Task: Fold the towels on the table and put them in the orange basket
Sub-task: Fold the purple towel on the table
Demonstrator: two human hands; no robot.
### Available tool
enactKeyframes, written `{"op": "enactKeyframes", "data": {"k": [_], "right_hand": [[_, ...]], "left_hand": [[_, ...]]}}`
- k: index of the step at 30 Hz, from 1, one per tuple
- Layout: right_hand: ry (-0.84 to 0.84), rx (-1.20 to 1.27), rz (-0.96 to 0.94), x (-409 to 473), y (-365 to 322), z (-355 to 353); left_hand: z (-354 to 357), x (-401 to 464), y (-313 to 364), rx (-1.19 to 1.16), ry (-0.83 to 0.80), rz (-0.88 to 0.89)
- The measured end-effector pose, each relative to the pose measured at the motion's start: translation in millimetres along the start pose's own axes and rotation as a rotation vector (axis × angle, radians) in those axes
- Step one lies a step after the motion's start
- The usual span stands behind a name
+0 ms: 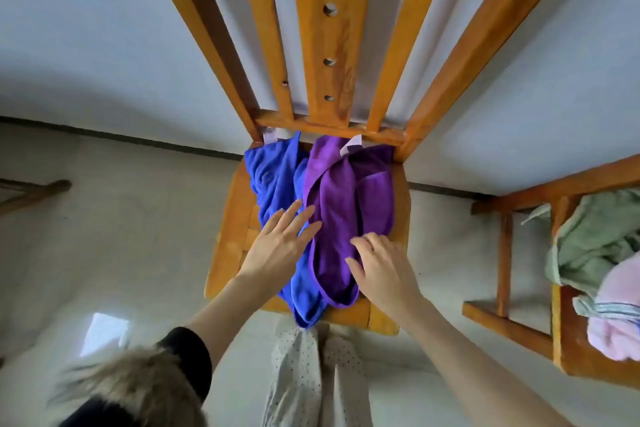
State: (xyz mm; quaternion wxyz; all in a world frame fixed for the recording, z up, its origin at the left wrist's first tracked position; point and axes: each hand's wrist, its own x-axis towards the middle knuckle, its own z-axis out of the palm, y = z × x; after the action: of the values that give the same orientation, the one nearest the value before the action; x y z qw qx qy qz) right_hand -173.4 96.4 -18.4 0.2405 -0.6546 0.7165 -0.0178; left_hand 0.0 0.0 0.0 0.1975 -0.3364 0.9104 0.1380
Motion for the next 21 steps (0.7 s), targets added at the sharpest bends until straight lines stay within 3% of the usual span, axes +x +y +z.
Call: {"op": "enactKeyframes", "data": {"k": [4,11,16,21], "right_hand": [[0.026,0.242,0.081,6.8,-12.5,29.5],[0.091,0.455,0.278,17.8,-40.9,53.5],[0.085,0.448,0.3,16.4,-44.3,48.5],[0.198,0.652,0.411,2.5,-45.9,9.9]], "left_hand": [[7.7,23.1,-17.4,0.104,0.271,0.137],[-1.8,45.7,-37.0,0.148,0.37,0.232],[-13.1,32.3,-27.2,-0.06,0.458,0.217],[-58.7,15.0,-18.9,-0.328,0.377,0.168]]}}
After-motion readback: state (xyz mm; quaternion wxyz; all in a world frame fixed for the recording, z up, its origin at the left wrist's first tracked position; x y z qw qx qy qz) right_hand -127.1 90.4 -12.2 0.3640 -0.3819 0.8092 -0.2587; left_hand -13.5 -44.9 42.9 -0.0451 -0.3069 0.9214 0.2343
